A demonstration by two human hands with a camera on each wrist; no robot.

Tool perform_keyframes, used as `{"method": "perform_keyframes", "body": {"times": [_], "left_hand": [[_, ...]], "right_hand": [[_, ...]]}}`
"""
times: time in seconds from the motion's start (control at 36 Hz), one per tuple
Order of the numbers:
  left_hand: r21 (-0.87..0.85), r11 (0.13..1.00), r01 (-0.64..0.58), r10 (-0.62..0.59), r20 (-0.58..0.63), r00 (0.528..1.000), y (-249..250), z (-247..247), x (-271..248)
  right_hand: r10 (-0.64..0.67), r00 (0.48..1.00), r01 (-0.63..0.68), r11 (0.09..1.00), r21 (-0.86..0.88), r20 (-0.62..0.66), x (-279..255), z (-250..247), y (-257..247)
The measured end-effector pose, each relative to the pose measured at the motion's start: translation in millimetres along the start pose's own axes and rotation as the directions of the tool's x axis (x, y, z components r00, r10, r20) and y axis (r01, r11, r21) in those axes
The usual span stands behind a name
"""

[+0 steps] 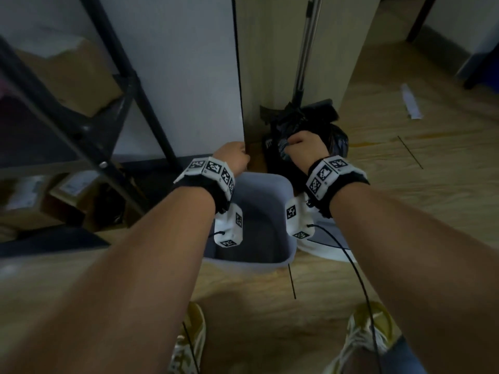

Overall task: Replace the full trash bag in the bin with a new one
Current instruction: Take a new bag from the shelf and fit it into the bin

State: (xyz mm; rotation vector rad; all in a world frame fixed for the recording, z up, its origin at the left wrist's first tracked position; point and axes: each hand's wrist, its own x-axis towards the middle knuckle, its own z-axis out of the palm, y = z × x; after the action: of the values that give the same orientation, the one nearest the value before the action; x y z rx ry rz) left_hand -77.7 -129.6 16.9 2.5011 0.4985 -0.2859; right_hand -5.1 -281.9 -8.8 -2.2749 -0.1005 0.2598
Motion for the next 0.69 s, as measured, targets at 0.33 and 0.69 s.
{"method": "perform_keyframes", "body": {"times": [0.33, 0.69], "left_hand": [[-0.048, 0.993, 0.105, -0.108, -0.048, 0.993, -81, 15, -80], [-0.254, 0.935, 0.247, -0.299, -0.195, 0.934, -186, -17, -113]], "right_hand": [[-0.132, 0.99, 0.134, 0.99, -0.047, 0.045, -90, 52, -17], [-0.218, 0.942, 0.246, 0.965, -0.086, 0.254, -144, 138, -56]]}}
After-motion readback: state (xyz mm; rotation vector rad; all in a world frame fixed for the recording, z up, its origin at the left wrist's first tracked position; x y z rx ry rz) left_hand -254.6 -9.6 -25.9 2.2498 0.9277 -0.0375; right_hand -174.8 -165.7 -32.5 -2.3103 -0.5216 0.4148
